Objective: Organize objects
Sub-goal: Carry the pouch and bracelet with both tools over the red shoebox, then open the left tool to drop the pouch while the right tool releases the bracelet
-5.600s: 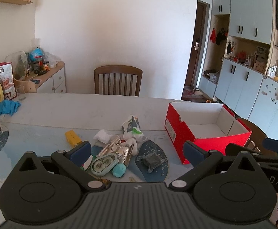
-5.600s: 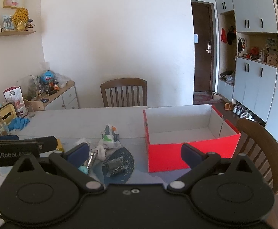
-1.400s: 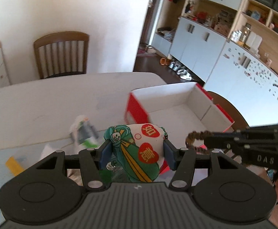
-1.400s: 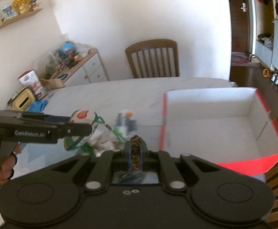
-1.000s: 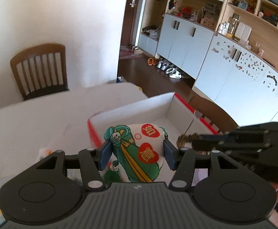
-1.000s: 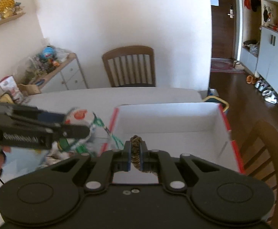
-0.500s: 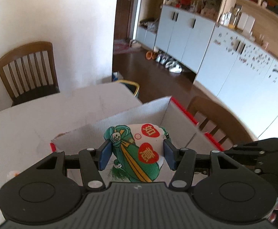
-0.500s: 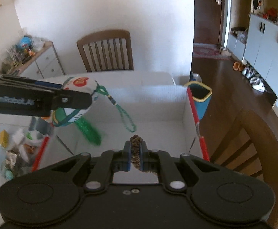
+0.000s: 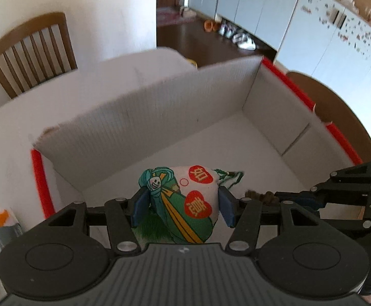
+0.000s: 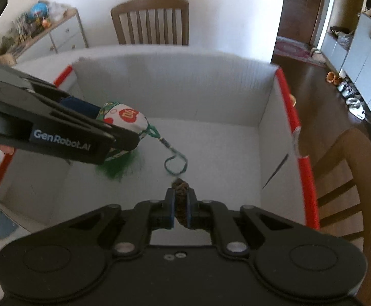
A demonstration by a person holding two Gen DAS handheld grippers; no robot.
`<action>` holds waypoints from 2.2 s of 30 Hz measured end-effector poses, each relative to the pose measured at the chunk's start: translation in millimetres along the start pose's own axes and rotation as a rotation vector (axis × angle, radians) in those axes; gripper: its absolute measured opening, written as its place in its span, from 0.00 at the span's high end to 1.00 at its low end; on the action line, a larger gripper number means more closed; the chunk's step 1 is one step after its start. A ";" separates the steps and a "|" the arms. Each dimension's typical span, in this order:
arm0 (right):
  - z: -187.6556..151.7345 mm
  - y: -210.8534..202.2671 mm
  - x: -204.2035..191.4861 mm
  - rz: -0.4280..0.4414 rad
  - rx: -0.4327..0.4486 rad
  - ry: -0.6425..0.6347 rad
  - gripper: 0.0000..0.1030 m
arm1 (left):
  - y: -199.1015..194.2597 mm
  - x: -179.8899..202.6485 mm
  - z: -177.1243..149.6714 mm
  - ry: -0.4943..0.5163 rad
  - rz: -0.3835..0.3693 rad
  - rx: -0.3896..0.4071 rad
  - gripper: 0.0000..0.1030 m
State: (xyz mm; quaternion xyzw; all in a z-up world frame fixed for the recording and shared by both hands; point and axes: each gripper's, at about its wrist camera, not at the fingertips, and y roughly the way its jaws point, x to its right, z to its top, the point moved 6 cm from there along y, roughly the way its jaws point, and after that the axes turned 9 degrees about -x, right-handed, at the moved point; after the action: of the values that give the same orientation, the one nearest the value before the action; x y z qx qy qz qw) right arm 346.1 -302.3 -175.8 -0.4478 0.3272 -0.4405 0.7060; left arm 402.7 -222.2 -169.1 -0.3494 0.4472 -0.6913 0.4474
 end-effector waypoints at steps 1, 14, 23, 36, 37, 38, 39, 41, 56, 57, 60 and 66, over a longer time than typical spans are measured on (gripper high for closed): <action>-0.7 2.4 -1.1 0.012 -0.014 0.000 0.93 | 2.5 -0.6 -1.0 -0.001 0.000 -0.009 0.44; -9.5 11.6 5.7 0.058 -0.078 0.007 0.91 | 16.9 -4.1 -5.7 0.014 0.008 -0.096 0.40; -6.4 -4.6 10.9 0.064 -0.041 0.023 0.85 | -3.4 -4.5 -3.2 0.023 0.029 -0.030 0.40; -5.8 -56.6 5.4 0.070 0.068 0.063 0.83 | -64.4 -9.4 -18.1 0.014 0.038 0.120 0.40; -6.0 -60.7 4.4 0.067 0.078 0.066 0.83 | -69.5 -8.7 -20.1 0.017 0.033 0.132 0.40; -5.9 -63.8 2.5 0.067 0.086 0.069 0.82 | -74.2 -7.7 -22.4 0.020 0.033 0.143 0.40; -6.3 -68.3 1.3 0.068 0.096 0.073 0.82 | -79.1 -7.1 -25.0 0.022 0.034 0.154 0.40; -7.1 -76.4 -2.6 0.066 0.112 0.079 0.82 | -89.5 -6.3 -30.7 0.025 0.024 0.177 0.40; -22.8 -117.9 -54.9 0.079 0.211 0.103 0.73 | -152.8 -29.2 -82.8 0.010 -0.027 0.307 0.35; -23.8 -120.6 -59.2 0.079 0.219 0.103 0.71 | -155.9 -32.0 -86.3 0.007 -0.027 0.314 0.34; -27.5 -126.3 -73.0 0.072 0.240 0.108 0.62 | -165.6 -41.1 -97.6 -0.001 -0.032 0.335 0.34; -34.5 -134.2 -99.4 0.071 0.275 0.119 0.39 | -183.6 -62.5 -123.0 -0.017 -0.033 0.369 0.23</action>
State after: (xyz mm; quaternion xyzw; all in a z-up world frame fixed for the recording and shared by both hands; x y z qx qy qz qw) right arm 232.9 -251.6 -58.9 -0.3079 0.3206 -0.4817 0.7552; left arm 260.2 -89.7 -47.2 -0.2746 0.3031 -0.7658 0.4962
